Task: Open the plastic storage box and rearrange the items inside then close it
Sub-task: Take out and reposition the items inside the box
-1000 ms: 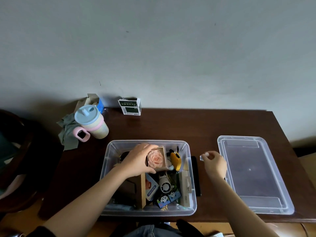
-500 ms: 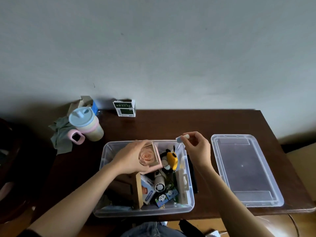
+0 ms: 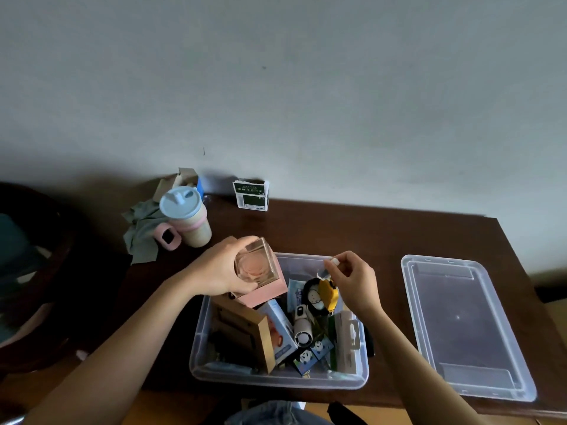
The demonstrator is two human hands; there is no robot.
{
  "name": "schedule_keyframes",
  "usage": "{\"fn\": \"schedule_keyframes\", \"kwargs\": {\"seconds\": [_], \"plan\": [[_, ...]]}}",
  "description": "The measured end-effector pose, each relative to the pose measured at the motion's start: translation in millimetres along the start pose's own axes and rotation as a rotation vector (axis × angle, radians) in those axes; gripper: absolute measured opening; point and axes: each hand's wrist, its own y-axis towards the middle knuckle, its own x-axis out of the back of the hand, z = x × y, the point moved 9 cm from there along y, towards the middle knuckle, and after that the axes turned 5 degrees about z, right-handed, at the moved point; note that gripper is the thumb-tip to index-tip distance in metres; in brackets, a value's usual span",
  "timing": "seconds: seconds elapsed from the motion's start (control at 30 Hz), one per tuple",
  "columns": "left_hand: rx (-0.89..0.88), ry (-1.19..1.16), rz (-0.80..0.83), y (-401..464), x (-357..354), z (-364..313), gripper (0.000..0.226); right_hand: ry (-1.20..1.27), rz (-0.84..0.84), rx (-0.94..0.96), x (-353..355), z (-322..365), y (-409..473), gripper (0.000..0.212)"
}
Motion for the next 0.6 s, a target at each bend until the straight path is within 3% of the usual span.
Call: {"fn": "schedule_keyframes", "kwargs": {"seconds": [0.3, 0.47, 0.6], "plan": [[0.197, 0.139, 0.264, 11.0, -5.6, 13.6, 0.095, -0.141, -0.014, -0.017, -5.9, 1.0, 2.8, 0.016], [0.175, 0.281, 0.233, 10.3, -25.5, -3.1, 0.085, -0.149, -0.040, -0.025, 1.3, 1.6, 2.2, 0.016], [0.151, 0.529, 0.245, 17.9, -34.8, -17.0, 0.090, -0.166, -0.059, -0.050, 10.4, -4.5, 0.7, 0.017]]}}
